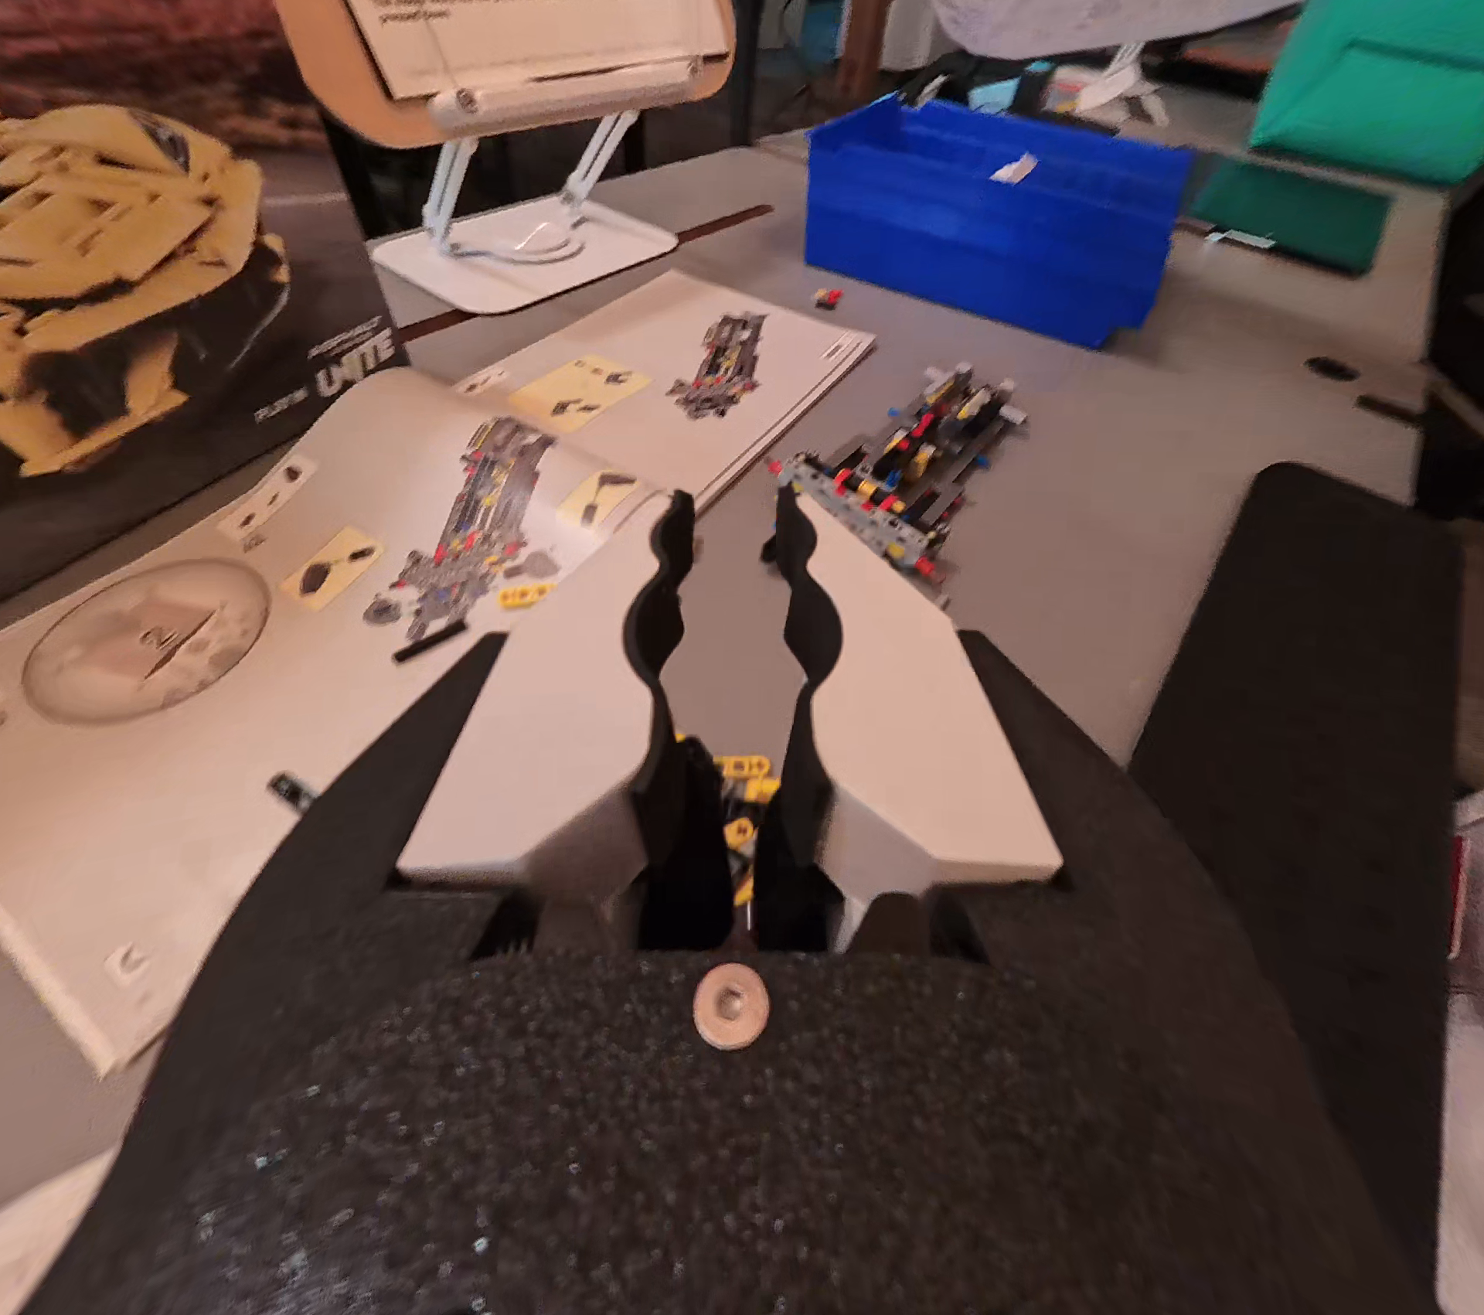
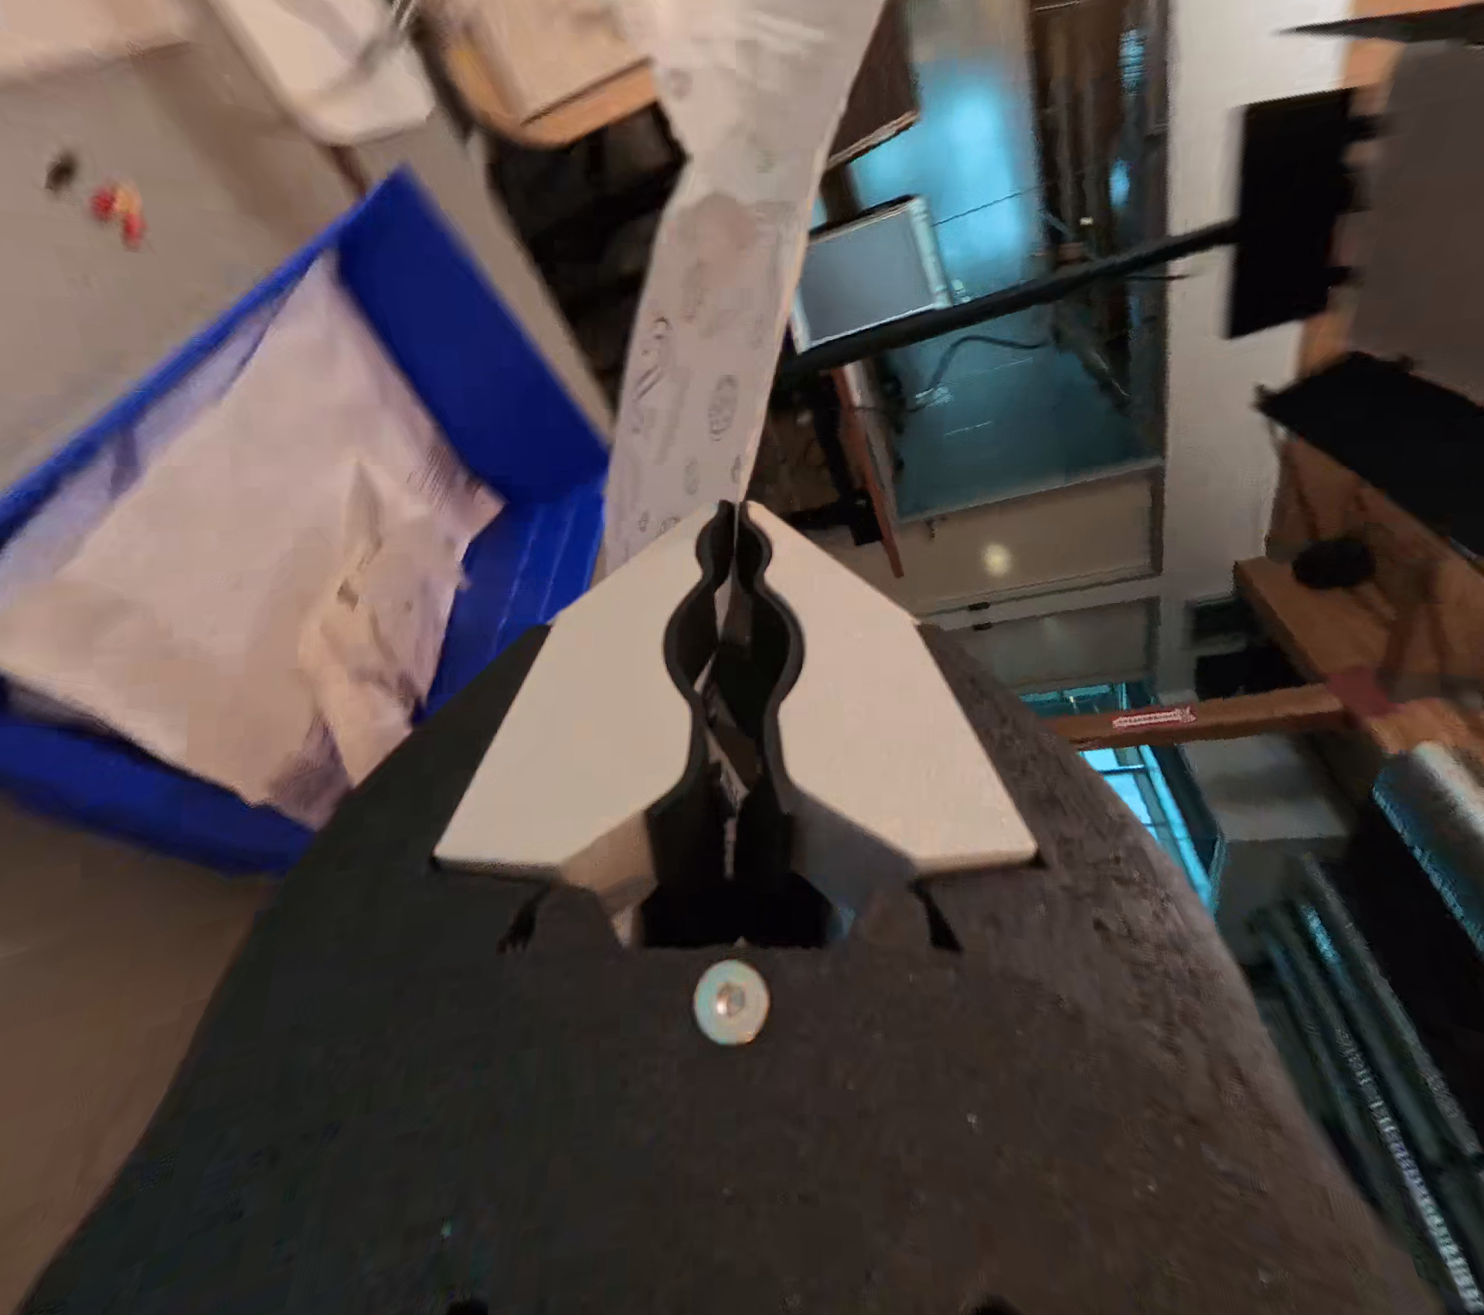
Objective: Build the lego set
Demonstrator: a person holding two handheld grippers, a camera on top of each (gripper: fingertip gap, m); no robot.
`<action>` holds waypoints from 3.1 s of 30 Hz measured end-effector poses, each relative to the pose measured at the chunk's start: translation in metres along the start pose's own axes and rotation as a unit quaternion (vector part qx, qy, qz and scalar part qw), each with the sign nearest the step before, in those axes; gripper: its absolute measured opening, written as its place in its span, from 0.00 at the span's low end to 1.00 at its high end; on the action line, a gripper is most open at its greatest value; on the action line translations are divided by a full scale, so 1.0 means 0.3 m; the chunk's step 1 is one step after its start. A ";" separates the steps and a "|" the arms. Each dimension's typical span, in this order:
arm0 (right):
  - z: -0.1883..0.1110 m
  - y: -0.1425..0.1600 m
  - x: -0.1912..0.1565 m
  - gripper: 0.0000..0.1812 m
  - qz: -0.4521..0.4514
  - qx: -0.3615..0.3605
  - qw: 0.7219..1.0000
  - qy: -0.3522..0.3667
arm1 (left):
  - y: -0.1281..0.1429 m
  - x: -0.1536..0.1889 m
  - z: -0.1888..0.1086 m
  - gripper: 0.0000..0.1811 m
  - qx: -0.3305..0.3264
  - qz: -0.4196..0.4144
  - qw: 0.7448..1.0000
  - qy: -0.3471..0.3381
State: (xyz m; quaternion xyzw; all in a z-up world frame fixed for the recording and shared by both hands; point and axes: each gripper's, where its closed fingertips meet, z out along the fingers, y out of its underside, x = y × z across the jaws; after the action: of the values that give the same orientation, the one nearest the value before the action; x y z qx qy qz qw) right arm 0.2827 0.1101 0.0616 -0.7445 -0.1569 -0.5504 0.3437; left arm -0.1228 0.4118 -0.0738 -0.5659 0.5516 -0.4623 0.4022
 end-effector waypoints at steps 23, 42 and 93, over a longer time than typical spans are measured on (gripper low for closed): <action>0.058 0.239 -0.485 0.31 0.309 -0.054 0.888 -0.337 | 0.189 -0.159 -0.114 0.13 -0.152 0.020 0.986 -0.068; 0.079 -1.208 -1.154 0.26 0.277 0.076 0.819 -0.496 | 0.377 -0.528 -0.007 0.21 -0.368 0.095 0.925 -0.013; 0.113 -1.073 -1.273 0.13 0.222 -0.038 0.802 -0.553 | 0.243 -0.165 -0.056 0.13 -0.259 0.133 0.956 0.046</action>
State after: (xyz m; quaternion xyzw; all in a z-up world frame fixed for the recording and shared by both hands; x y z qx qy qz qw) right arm -0.0219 0.4186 -0.1886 -0.9495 -0.1302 0.0408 0.2825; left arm -0.1558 0.4569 -0.1440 -0.5506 0.7405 -0.2716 0.2734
